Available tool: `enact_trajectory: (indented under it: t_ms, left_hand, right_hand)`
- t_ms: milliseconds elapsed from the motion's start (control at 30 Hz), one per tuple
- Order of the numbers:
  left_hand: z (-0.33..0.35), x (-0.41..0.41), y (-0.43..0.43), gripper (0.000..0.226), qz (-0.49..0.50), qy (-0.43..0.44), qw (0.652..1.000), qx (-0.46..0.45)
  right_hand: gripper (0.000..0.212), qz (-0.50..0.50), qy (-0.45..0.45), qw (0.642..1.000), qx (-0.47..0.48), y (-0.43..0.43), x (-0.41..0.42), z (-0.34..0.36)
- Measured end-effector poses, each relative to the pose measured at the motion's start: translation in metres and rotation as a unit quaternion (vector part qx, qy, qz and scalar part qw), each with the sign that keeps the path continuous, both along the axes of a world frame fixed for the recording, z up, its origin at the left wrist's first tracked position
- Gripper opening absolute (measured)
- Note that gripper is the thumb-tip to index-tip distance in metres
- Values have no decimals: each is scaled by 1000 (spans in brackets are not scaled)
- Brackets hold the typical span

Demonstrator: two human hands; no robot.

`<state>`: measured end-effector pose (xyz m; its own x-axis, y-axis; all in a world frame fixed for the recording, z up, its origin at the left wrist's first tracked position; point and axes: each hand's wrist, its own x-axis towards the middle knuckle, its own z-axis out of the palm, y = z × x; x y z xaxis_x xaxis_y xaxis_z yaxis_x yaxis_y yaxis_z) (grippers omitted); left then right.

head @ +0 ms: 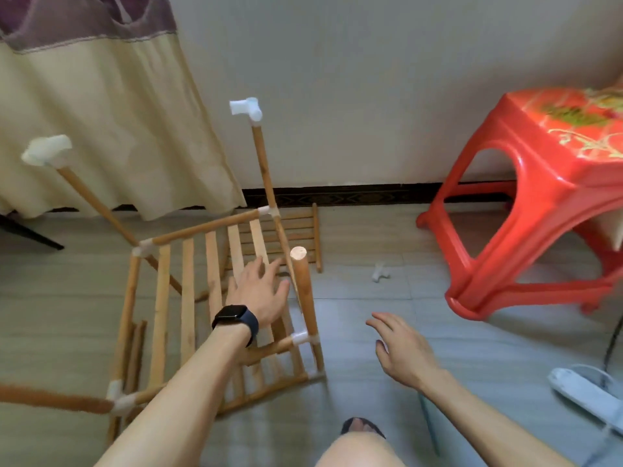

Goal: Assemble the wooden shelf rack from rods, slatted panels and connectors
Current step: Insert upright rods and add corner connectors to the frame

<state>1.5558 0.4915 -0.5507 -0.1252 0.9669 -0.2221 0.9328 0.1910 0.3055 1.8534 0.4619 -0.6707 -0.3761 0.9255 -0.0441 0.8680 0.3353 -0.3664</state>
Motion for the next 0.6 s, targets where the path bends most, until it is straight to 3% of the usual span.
enact_trajectory:
  t_ms: [300, 433, 600]
  left_hand:
    - [-24, -7, 112, 67, -24, 39, 999, 25]
    - [-42, -1, 119, 68, 6, -13, 1000, 26]
    - [-49, 10, 122, 70, 19, -9, 999, 42]
  right_hand:
    - [63, -83, -143, 969, -184, 156, -1, -37]
    - [70, -121, -164, 947, -248, 213, -12, -61]
    - [78, -168, -172, 923, -300, 236, -17, -89]
